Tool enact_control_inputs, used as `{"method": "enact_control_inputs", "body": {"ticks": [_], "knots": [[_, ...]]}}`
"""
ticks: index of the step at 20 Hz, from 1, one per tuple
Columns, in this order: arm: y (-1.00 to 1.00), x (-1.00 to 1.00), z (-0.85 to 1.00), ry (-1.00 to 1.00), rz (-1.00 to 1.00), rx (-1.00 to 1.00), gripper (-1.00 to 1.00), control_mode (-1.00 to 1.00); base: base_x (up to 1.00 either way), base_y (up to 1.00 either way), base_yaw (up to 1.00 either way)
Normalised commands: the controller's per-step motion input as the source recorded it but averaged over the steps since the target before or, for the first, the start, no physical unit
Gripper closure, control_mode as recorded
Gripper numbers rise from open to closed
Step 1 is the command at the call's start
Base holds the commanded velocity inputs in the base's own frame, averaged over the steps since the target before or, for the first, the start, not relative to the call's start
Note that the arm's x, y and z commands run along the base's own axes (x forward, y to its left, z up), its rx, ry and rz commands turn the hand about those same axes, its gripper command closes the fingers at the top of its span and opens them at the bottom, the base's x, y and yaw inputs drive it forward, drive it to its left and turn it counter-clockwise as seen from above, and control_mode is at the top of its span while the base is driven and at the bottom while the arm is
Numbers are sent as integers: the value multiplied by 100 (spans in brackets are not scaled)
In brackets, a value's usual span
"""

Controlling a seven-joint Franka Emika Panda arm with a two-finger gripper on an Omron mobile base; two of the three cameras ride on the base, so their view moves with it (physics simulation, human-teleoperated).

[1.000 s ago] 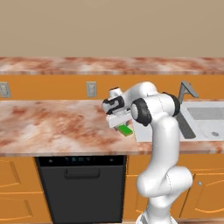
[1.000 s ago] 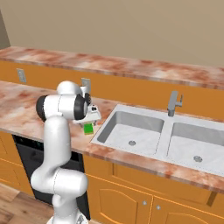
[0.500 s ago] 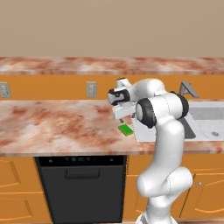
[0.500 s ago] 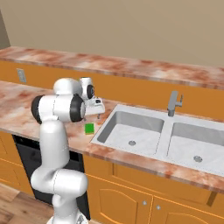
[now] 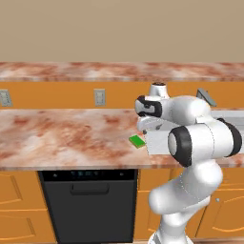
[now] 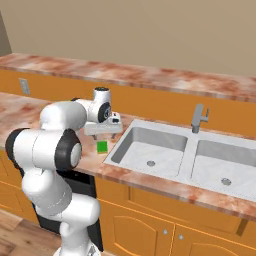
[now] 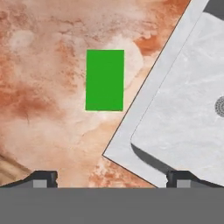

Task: Restock the sink supplies by placing the sponge and soap dispenser on the counter and next to the sink. Make sure the soap dispenser is upright.

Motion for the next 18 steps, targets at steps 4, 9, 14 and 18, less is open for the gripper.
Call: {"method": "enact_control_inputs", "body": {"ticks": [4,9,14,18], "knots": [[0,-100,22,-35,-2,14,-100,-100,0,0,0],[-1,-100,61,-32,-5,8,-100,-100,0,0,0],[-8,-83,93,-14,-3,0,-100,-100,0,0,0],[0,-45,57,-11,-2,0,-100,-100,0,0,0]]}}
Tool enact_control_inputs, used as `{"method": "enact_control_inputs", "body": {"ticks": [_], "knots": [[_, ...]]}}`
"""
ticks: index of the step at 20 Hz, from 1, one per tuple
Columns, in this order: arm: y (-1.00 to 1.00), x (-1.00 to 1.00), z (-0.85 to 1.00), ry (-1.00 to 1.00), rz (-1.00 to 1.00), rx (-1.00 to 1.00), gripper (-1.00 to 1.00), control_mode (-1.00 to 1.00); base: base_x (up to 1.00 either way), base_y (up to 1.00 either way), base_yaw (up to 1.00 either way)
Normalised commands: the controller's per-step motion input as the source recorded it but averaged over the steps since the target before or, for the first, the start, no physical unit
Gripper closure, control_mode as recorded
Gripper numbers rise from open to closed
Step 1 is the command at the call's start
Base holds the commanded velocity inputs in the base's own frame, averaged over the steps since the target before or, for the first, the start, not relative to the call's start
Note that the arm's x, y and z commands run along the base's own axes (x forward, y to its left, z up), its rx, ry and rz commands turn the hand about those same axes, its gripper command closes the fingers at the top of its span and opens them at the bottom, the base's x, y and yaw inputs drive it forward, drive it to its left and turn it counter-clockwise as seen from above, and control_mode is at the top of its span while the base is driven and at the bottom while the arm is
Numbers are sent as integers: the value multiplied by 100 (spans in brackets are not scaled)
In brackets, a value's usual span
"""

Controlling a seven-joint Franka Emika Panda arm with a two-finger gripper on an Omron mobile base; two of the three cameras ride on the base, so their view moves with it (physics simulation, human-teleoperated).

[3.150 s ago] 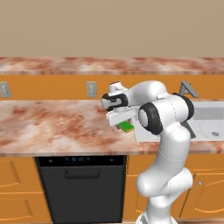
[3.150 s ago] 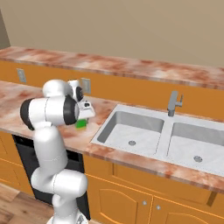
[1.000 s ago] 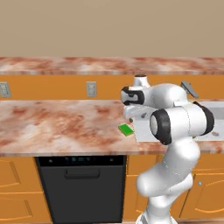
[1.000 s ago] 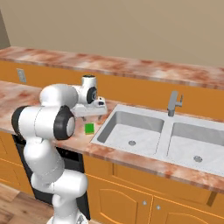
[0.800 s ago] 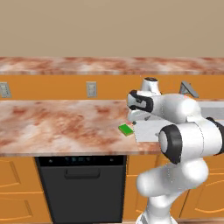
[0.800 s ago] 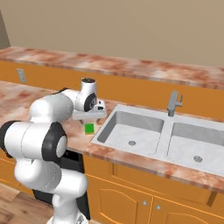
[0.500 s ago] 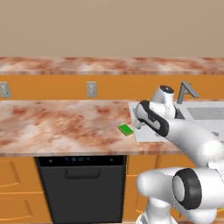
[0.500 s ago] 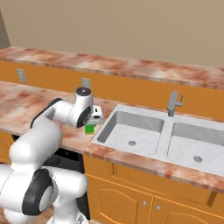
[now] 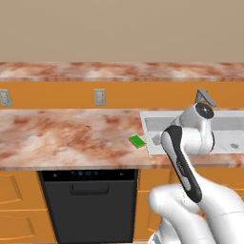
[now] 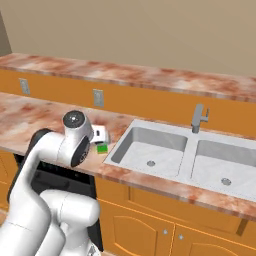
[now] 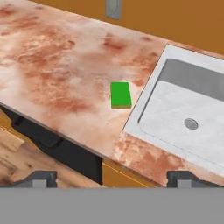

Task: Restock the sink supplies by placing the sponge and soap dispenser on the counter and next to the sink. Make sure the soap dispenser is upright.

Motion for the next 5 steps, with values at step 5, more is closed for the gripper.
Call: {"method": "enact_control_inputs", "body": {"ticks": [5], "knots": [[0,-5,1,-1,2,0,-100,-100,0,0,0]]}}
